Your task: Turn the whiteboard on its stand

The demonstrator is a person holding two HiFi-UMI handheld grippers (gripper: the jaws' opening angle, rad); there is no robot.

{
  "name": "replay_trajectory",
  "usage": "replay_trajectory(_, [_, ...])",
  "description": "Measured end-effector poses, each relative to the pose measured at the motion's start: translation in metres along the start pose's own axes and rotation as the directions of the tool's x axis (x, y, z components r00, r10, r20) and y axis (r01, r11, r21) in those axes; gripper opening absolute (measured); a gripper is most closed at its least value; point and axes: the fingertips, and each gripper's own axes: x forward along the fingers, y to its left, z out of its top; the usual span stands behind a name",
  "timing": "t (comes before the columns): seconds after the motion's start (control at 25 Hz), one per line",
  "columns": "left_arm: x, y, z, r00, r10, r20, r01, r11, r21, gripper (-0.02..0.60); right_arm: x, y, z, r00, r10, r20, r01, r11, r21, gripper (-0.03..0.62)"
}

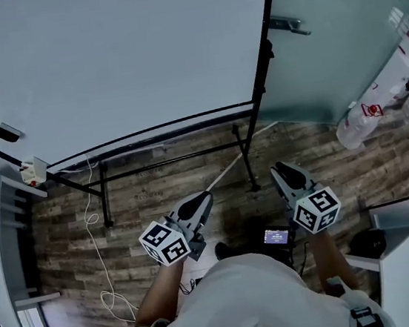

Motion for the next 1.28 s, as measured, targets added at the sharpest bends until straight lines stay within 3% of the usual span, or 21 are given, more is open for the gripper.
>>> replay_trajectory(0.72, [0.122, 0.015, 0.019, 0.991, 0.116, 0.062, -0.116, 0.993, 0.001, 0.006, 0.043, -0.123, 0.036, 0.993, 0.115, -0.026, -0.116, 0.993, -0.028, 0.095])
replay_trajectory(1.08, [0.126, 0.023, 0.027, 0.992, 0.122, 0.043, -0.122, 0.992, 0.004, 0.006, 0.062, -0.133, 0.044, 0.994, 0.104, -0.016, -0.105, 0.994, -0.033, 0.106])
replay_trajectory(1.28, [0.127, 0.027, 0.037, 0.996, 0.087, 0.021, -0.088, 0.995, 0.04, 0.006, 0.066, -0.135, 0.05, 0.997, 0.076, 0.008, -0.076, 0.997, -0.026, 0.114])
